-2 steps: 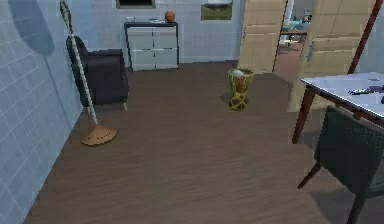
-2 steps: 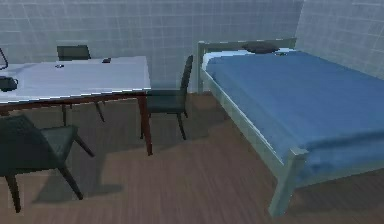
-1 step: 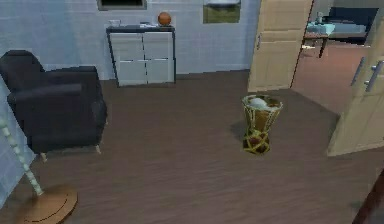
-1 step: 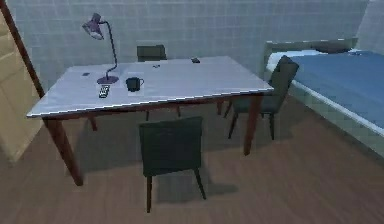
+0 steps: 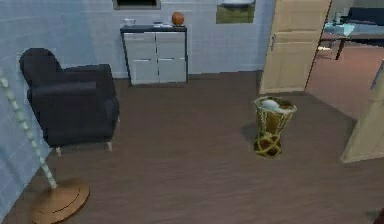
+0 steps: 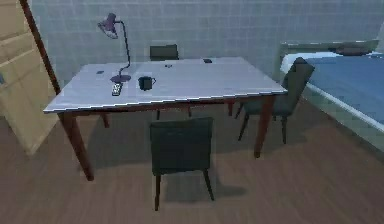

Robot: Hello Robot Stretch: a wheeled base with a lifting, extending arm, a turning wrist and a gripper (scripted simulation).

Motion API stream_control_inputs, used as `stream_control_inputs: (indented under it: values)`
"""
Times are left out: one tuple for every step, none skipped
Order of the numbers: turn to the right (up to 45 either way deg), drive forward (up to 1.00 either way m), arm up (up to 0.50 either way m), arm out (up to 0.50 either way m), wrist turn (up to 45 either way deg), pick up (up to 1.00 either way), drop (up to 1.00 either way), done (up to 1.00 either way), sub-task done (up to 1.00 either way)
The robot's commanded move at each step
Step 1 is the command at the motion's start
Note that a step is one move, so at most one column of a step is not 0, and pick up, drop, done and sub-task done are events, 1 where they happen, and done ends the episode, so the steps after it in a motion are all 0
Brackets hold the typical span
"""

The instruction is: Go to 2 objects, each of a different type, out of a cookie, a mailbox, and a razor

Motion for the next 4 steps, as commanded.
stream_control_inputs:
  values:
    - [0.0,1.0,0.0,0.0,0.0,0.0,0.0,0.0,0.0]
    - [0.0,1.0,0.0,0.0,0.0,0.0,0.0,0.0,0.0]
    - [3.0,0.0,0.0,0.0,0.0,0.0,0.0,0.0,0.0]
    - [0.0,0.05,0.0,0.0,0.0,0.0,0.0,0.0,0.0]
